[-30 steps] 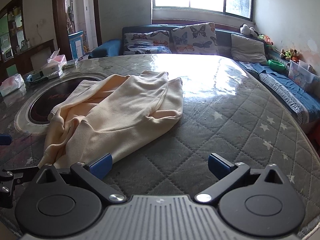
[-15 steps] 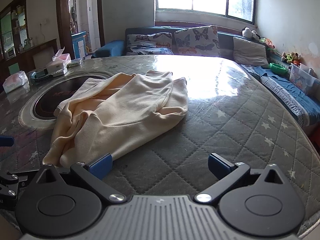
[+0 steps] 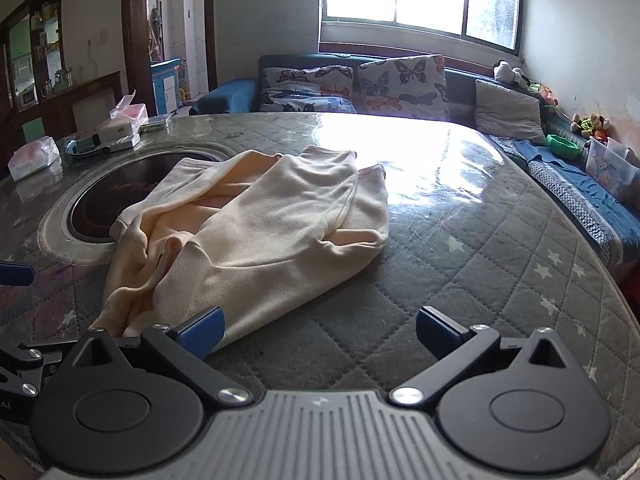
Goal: Fold clothes
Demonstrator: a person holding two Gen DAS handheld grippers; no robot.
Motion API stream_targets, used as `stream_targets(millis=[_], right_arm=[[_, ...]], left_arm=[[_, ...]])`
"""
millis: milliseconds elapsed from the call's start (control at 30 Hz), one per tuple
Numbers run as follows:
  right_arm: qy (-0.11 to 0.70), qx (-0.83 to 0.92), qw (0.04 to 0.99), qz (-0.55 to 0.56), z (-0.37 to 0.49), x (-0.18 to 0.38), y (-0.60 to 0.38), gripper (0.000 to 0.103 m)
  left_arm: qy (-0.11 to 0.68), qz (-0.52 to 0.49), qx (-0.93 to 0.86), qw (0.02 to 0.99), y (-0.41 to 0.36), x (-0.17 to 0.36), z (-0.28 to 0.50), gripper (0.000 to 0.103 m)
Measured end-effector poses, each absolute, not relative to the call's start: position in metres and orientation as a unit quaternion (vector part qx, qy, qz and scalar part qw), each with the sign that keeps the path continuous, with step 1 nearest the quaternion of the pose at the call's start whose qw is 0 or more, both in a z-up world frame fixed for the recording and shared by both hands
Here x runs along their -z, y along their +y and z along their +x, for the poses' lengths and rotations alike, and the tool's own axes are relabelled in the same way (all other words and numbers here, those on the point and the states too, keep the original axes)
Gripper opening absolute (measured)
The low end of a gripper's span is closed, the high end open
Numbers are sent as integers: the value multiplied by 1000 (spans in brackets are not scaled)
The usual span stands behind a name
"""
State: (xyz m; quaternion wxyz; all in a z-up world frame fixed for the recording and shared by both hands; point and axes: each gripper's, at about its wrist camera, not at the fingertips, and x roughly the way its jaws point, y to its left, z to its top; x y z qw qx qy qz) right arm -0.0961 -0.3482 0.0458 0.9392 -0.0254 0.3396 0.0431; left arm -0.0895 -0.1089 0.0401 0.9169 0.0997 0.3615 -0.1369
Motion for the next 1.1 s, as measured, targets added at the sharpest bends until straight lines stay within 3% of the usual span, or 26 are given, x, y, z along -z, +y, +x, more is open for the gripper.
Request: stream_targets(millis=[533,900,1100], right_arm=[[336,-64,939,-34,-52,-58,-344,102],[352,-51,934,-17,14,-61,-355,85],[354,-47,934,-10,50,-64,-361,78]], left_arm=[[334,94,124,929,-106,-75,-39,103],[319,74,119,937,-128,-81,42,102],[334,89,143,927,-149,-69,90,88]])
